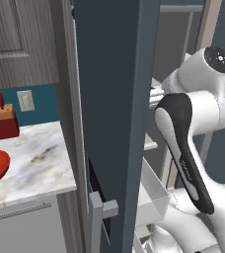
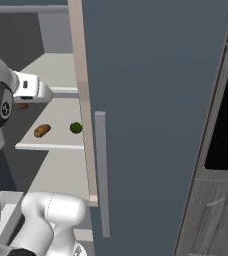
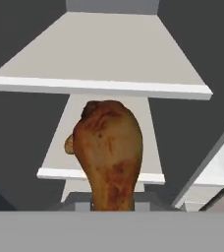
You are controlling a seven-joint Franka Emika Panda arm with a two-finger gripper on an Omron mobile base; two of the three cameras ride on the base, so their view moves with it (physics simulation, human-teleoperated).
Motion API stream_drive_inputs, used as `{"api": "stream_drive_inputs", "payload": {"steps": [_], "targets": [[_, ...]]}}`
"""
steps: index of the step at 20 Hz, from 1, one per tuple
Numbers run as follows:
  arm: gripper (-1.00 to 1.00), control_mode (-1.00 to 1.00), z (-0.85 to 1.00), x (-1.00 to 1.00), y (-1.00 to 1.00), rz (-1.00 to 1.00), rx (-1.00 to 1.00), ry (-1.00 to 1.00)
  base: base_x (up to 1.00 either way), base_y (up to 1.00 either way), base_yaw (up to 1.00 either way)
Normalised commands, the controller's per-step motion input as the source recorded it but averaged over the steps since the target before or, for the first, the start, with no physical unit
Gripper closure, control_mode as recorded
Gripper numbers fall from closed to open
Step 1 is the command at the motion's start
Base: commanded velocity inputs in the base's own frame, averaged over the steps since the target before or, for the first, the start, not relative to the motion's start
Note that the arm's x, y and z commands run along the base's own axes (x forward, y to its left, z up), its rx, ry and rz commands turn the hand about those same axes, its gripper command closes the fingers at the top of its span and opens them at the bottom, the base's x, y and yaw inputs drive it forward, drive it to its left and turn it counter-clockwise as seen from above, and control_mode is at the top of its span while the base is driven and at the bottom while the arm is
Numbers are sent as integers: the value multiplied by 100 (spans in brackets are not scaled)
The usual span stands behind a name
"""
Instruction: Take the potato, chicken drumstick, and lime from the freezer and place them in the bowl on the counter.
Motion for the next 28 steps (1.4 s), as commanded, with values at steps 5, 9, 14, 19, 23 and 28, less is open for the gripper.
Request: {"api": "stream_drive_inputs", "payload": {"steps": [5, 9, 14, 19, 23, 28], "targets": [[100, -100, 7, -100, -19, -4, 3, 9, 0, 0, 0], [100, -100, 0, -100, -33, -3, 3, 2, 0, 0, 0], [100, -100, 0, -88, -33, -2, 1, 8, 0, 0, 0], [100, -100, 0, -57, -11, -3, 0, 11, 0, 0, 0], [100, -100, 0, -26, -16, -5, 0, 7, 0, 0, 0], [100, -100, 0, 0, -20, -5, 0, 4, 0, 0, 0]]}}
